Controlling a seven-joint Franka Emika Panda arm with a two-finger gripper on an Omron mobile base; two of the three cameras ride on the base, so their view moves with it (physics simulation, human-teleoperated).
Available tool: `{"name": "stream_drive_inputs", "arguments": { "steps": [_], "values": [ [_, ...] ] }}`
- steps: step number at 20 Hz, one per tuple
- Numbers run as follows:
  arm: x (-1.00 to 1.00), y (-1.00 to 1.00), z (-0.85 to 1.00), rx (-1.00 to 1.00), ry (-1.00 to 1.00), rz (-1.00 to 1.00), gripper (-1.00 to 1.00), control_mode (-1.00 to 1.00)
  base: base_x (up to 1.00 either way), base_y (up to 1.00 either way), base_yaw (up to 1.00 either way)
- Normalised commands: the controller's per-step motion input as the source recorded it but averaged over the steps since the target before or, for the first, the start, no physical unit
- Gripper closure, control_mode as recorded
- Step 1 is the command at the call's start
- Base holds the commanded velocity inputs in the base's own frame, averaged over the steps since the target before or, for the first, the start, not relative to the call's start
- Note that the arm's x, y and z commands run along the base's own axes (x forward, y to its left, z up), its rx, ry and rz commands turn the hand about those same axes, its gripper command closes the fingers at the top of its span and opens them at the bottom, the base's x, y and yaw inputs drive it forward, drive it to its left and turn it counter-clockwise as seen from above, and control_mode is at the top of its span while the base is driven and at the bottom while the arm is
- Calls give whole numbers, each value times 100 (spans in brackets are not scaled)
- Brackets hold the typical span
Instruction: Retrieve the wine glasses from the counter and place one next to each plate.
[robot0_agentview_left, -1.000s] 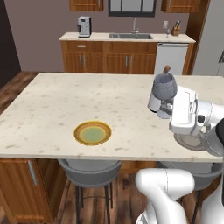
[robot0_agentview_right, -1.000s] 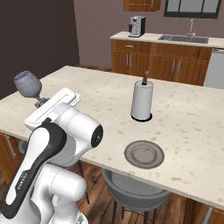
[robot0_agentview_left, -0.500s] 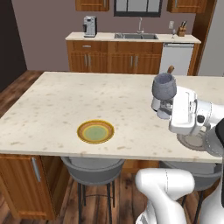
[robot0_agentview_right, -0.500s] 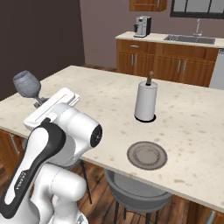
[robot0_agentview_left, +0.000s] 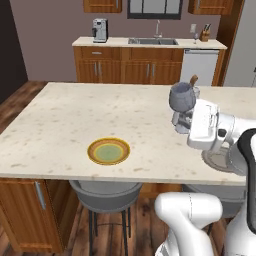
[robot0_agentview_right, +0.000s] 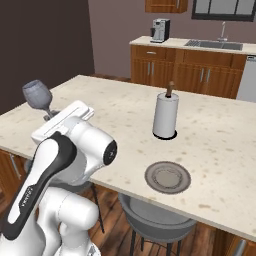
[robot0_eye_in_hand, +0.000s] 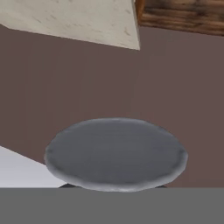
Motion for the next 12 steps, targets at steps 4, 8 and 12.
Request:
{"name": "stream_drive_inputs", "arguments": {
  "steps": [4, 8, 12],
  "values": [
    [100, -10, -53, 0, 3, 3, 100, -100, 0, 0, 0],
    [81, -25, -53, 0, 0, 10, 100, -100, 0, 0, 0],
    [36, -25, -49, -2, -15, 16, 100, -100, 0, 0, 0]
  ]
}}
